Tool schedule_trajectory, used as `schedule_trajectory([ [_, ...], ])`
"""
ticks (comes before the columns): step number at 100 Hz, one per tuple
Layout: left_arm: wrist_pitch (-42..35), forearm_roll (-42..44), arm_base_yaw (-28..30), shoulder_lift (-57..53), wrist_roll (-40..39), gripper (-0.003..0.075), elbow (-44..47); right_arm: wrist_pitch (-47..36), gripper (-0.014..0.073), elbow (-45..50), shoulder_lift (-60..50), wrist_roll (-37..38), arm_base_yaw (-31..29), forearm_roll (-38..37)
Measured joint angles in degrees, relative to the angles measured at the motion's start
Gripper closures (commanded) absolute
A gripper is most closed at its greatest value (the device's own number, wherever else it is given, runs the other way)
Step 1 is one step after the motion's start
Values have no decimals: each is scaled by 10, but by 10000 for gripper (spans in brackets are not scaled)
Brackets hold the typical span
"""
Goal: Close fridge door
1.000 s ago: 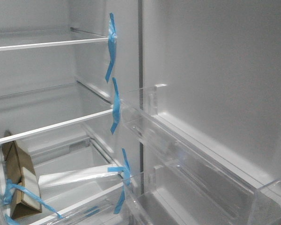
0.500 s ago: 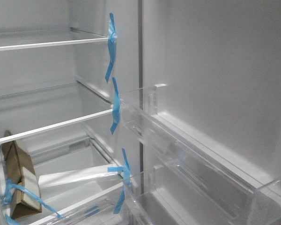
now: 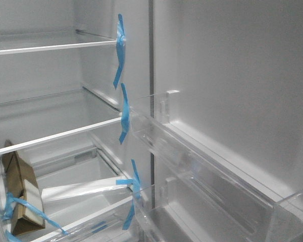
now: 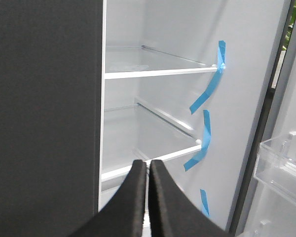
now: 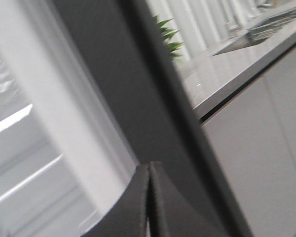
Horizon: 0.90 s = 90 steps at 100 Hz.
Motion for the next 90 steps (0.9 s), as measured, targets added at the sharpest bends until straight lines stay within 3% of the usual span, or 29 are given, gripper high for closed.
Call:
schedule_trajectory([
  [28, 0, 0, 0, 0, 0, 740, 0, -11, 665, -79, 86, 1, -102, 90],
  [90, 0, 0, 0, 0, 0, 740, 0, -87, 665, -149, 321, 1, -104, 348],
])
